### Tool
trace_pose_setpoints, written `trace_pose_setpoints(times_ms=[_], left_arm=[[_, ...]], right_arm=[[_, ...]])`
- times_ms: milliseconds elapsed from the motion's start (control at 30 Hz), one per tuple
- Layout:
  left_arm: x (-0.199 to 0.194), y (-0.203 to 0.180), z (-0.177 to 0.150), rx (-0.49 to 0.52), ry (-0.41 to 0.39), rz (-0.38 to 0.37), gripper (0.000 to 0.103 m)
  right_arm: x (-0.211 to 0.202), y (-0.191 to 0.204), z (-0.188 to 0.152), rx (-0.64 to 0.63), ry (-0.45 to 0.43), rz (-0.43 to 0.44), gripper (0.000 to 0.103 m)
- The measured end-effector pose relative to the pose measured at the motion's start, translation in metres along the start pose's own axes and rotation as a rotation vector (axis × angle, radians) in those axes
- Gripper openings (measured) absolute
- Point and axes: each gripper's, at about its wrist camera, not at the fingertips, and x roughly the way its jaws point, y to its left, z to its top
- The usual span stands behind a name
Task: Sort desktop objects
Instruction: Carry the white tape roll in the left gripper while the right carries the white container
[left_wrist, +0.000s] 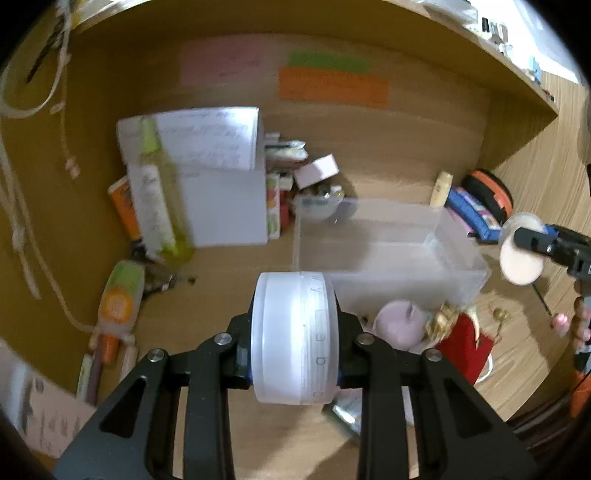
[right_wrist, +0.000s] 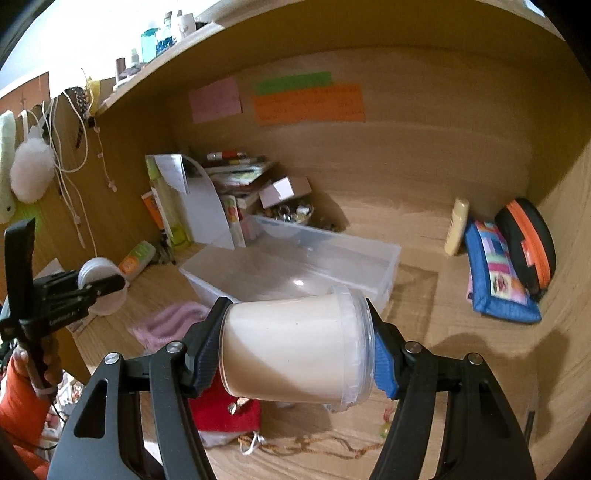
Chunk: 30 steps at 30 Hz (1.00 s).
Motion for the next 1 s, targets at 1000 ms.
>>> trace_pose_setpoints(times_ms=[1000], left_arm=[[0.144, -0.037, 0.082, 0.084, 0.199, -0.243, 0.029]], right_arm=[[0.131, -0.011, 0.029, -0.036, 0.190, 0.018, 0.064]])
